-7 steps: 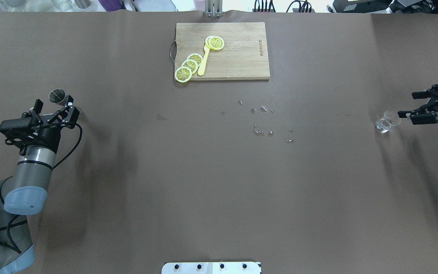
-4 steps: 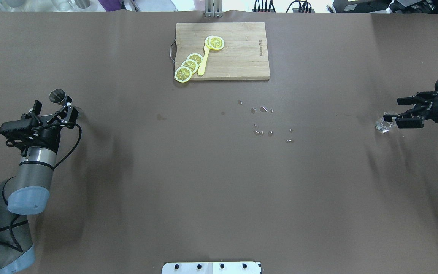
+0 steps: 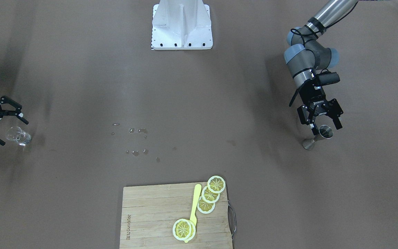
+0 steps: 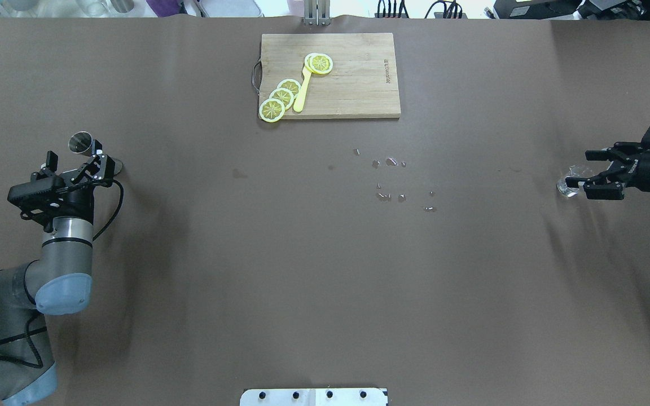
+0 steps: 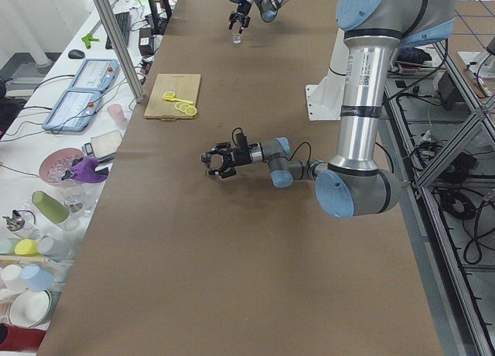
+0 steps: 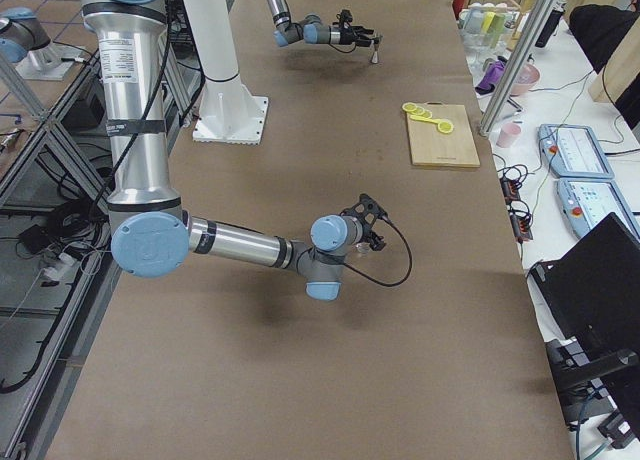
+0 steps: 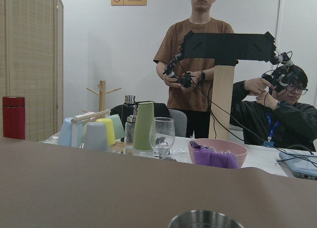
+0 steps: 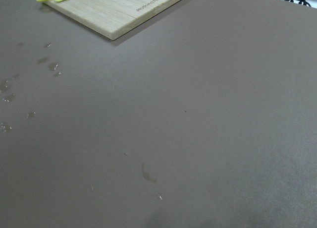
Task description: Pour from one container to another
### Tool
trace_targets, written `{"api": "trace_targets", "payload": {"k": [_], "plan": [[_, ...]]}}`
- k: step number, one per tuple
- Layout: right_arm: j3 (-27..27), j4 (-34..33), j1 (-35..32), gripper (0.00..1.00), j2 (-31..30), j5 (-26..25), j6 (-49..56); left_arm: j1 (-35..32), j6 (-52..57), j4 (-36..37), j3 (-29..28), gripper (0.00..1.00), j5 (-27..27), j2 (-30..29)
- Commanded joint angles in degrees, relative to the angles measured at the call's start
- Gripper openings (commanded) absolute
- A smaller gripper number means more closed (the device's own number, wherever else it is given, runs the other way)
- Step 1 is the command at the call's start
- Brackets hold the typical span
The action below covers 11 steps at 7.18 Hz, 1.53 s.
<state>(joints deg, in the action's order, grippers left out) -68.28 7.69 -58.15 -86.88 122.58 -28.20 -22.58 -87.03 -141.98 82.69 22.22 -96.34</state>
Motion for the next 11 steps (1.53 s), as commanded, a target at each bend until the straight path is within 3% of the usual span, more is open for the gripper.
{"api": "trace_targets", "payload": {"k": [1,4,9,10,11], "plan": [[1.13,0.48,0.58,1.00,0.04,-0.67,0.95,1.13,-1.65,0.82,-0.07,0.97,0.11,-0.60],[5.08,4.17,2.51,1.00,0.22,-3.22,0.78,1.14,-1.74,0.74,-0.51,0.97,2.47,-1.65],[5.61,4.17,4.80,1.00,0.48,-4.89,0.77,1.14,-1.74,0.82,-4.37,0.97,3.27,-3.33],[5.62,4.18,4.80,0.98,0.31,-4.81,0.86,1.14,-1.74,0.91,-4.20,0.93,3.36,-3.33],[5.62,4.09,4.80,0.98,0.31,-4.89,1.04,1.14,-1.65,0.91,-4.03,0.80,4.49,-3.41]]}}
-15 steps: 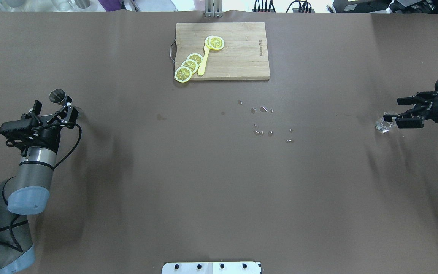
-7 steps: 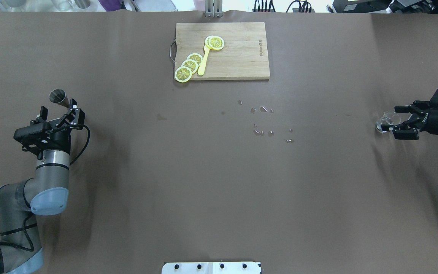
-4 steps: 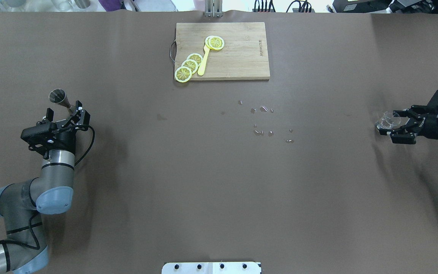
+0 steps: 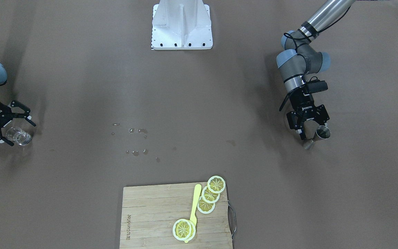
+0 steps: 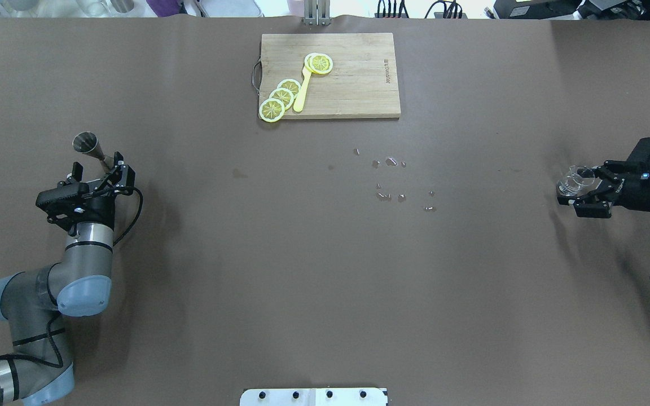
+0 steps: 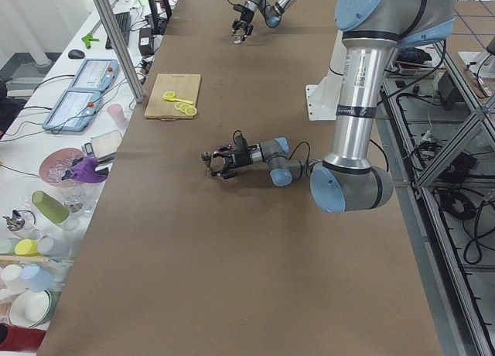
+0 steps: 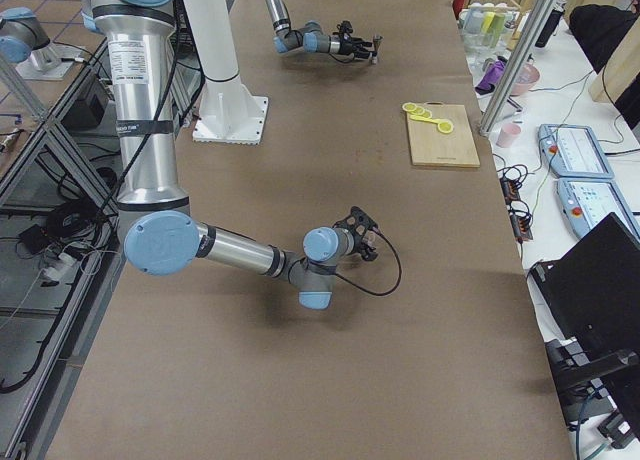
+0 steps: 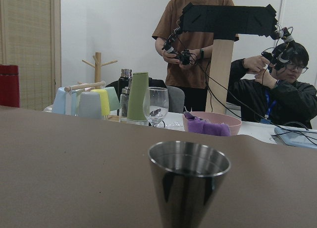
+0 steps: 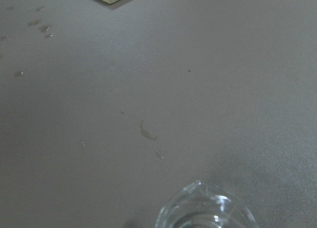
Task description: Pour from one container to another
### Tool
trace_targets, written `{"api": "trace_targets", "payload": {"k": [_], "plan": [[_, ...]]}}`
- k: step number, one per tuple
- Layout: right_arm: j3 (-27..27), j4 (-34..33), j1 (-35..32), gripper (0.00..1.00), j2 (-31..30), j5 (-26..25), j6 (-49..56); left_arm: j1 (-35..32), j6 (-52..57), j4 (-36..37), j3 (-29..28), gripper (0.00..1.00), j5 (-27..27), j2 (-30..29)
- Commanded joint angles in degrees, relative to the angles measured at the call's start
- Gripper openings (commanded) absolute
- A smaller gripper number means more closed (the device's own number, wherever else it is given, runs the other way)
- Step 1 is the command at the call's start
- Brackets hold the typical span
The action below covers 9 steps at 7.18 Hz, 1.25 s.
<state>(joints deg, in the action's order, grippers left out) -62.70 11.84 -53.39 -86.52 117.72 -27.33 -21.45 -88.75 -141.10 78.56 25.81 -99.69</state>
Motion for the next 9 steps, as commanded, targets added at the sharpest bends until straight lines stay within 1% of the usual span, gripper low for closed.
{"api": "trace_targets", "payload": {"k": [1,2,5,7,9], "plan": [[0.04,-0.06,0.04,0.94,-0.23,-0.04,0.17,0.00,0.16,0.03,0.19,0.64,1.34,0.02],[0.04,-0.06,0.04,0.94,-0.32,-0.04,0.26,0.00,0.51,0.03,0.28,0.51,1.35,0.02],[2.23,0.82,0.04,0.94,0.21,-0.30,0.96,-0.09,0.69,1.52,0.55,0.53,1.26,-0.07],[2.23,0.73,0.04,0.89,0.65,-0.91,0.97,-0.09,0.69,1.53,0.55,0.54,1.26,-0.16],[2.32,0.73,0.05,0.87,1.00,-1.36,0.97,-0.17,1.48,1.44,0.55,0.54,1.26,-0.16]]}}
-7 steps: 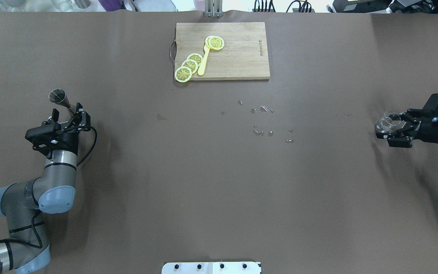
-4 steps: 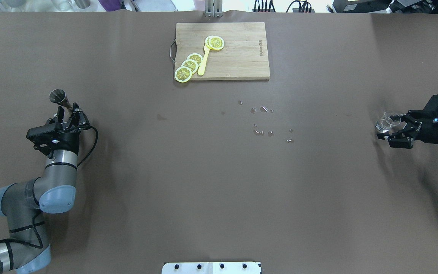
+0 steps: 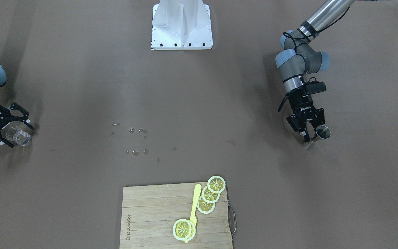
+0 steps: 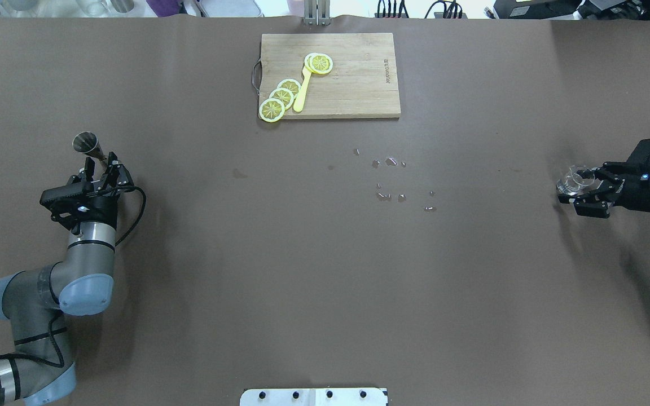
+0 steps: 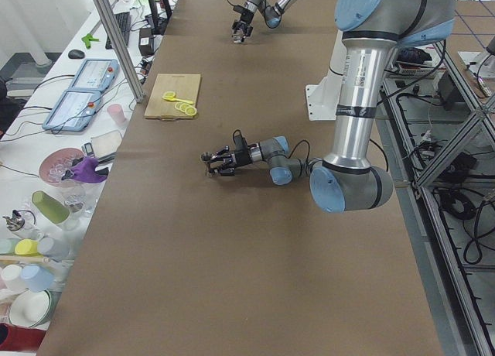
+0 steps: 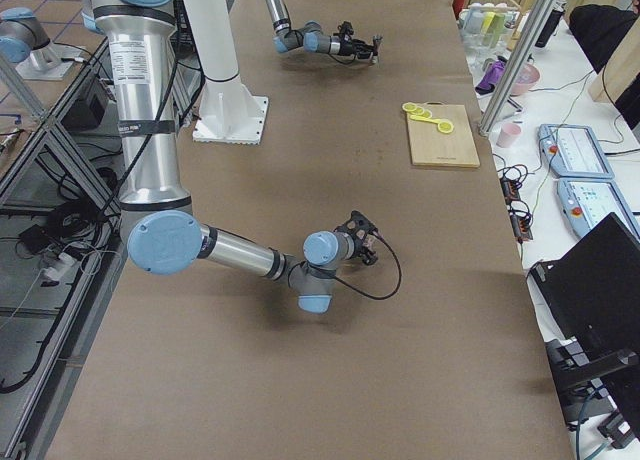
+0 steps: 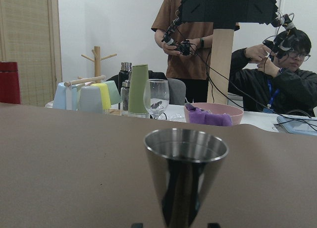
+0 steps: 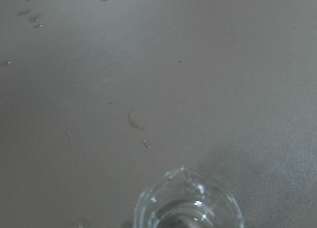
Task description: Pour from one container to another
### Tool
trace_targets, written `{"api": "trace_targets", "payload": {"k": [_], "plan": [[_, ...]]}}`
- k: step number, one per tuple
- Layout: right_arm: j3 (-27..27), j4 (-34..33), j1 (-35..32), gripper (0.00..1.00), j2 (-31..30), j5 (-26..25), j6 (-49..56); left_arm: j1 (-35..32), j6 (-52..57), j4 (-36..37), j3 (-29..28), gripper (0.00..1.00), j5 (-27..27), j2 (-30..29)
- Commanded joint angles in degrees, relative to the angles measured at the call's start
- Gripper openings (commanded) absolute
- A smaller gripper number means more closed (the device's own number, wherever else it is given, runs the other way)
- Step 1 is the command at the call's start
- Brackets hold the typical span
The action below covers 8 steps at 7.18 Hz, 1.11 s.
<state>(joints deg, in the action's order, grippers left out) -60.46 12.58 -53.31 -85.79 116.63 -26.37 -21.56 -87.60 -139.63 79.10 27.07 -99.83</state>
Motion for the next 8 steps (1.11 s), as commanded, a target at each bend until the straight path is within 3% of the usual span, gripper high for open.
{"api": "trace_targets", "payload": {"k": [1,2,3,4,5,6,8], "plan": [[0.16,-0.01,-0.04,0.85,0.36,-0.26,0.01,-0.14,0.33,0.06,0.00,0.54,-0.09,-0.01],[0.25,-0.01,-0.04,0.85,0.36,-0.52,0.01,-0.15,0.33,-0.03,0.00,0.54,-0.09,-0.01],[0.25,-0.01,-0.04,0.78,0.36,-0.61,0.01,-0.23,0.24,-0.03,0.00,0.53,0.00,-0.01],[0.25,-0.01,-0.04,0.71,0.36,-0.61,0.01,-0.23,0.24,-0.03,0.00,0.45,0.09,-0.01],[0.17,0.08,-0.04,0.59,0.36,-0.61,0.01,-0.23,0.24,-0.03,0.00,0.32,1.48,-0.10],[0.17,0.08,-0.04,0.52,0.36,-0.52,0.01,-0.32,0.33,-0.03,0.00,0.29,2.19,-0.10],[-0.01,0.08,-0.13,0.25,0.27,-0.44,0.01,-0.85,0.42,-0.03,0.09,0.31,2.11,-0.19]]}}
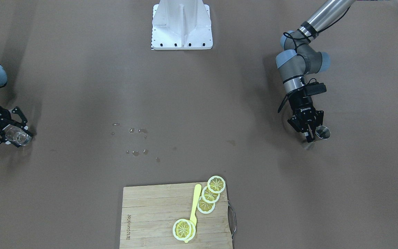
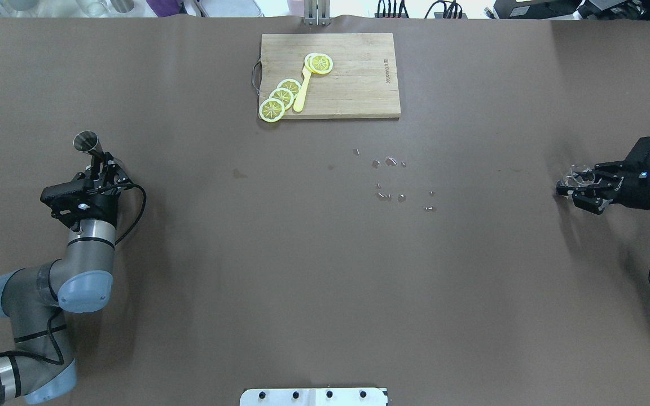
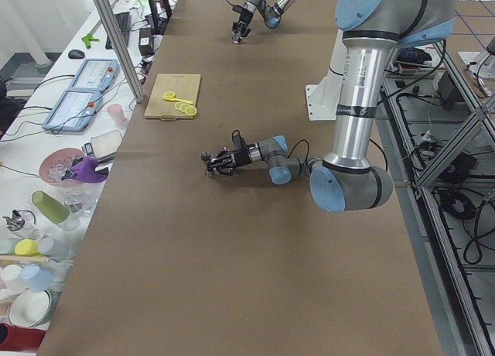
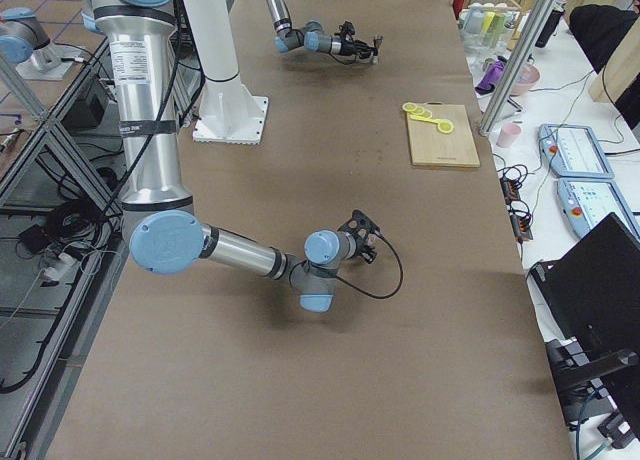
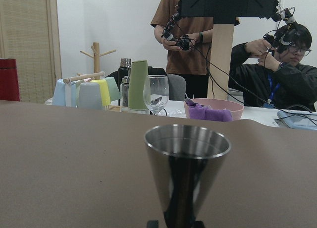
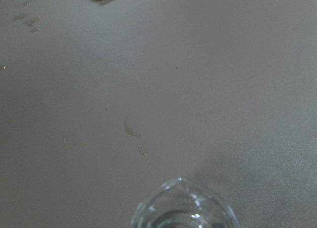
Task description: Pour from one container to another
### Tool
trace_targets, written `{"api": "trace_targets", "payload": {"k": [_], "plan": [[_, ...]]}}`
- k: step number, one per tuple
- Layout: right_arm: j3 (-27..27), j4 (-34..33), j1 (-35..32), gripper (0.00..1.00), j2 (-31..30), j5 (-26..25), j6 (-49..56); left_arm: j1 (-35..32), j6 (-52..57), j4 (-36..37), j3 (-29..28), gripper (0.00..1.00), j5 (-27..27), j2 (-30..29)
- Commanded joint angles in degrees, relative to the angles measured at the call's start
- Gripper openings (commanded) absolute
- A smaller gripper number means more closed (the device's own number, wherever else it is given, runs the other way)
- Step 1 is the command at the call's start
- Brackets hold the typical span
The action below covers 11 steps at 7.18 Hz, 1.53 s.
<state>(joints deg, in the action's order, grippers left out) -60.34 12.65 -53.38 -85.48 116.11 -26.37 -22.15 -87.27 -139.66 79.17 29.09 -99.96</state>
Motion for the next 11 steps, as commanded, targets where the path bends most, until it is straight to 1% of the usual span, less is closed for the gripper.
{"api": "trace_targets", "payload": {"k": [1,2,3,4,5,6,7,8,9,11], "plan": [[-0.30,0.10,-0.23,0.05,-0.04,0.16,0.43,-0.61,0.08,0.00,0.02,0.33,0.00,-0.14],[-0.65,0.10,-0.84,0.00,-0.04,0.25,3.05,-0.70,0.17,0.00,0.02,0.36,-0.08,-0.14],[-1.00,0.18,-1.20,0.00,0.05,0.34,6.47,-0.79,0.17,0.00,0.02,0.47,-0.17,-0.23],[-2.40,0.10,-1.64,0.00,-0.21,1.04,6.59,-0.79,0.17,0.09,0.02,0.64,-0.26,-0.23],[-3.89,-0.25,-1.90,0.00,-0.65,2.78,6.16,-0.79,0.17,0.17,0.02,0.86,-0.61,-0.32],[-4.51,-1.04,-4.08,0.00,-0.13,6.46,5.89,-0.79,0.17,0.18,0.02,0.94,-1.66,-0.58],[-5.56,-2.18,-6.10,0.00,0.40,9.71,5.89,-0.88,0.25,0.18,0.02,0.94,-1.67,-0.67],[-8.53,-6.45,-8.82,0.00,1.01,14.62,5.89,-0.97,0.26,0.18,0.02,0.94,-1.67,-0.84],[-11.87,-11.54,-10.59,0.00,2.15,17.89,5.89,-1.14,0.26,0.18,0.02,0.94,-1.67,-1.19],[-16.28,-16.06,-11.83,0.00,2.60,20.11,6.50,-3.07,0.17,0.35,-0.24,0.94,-1.58,-1.55]]}}
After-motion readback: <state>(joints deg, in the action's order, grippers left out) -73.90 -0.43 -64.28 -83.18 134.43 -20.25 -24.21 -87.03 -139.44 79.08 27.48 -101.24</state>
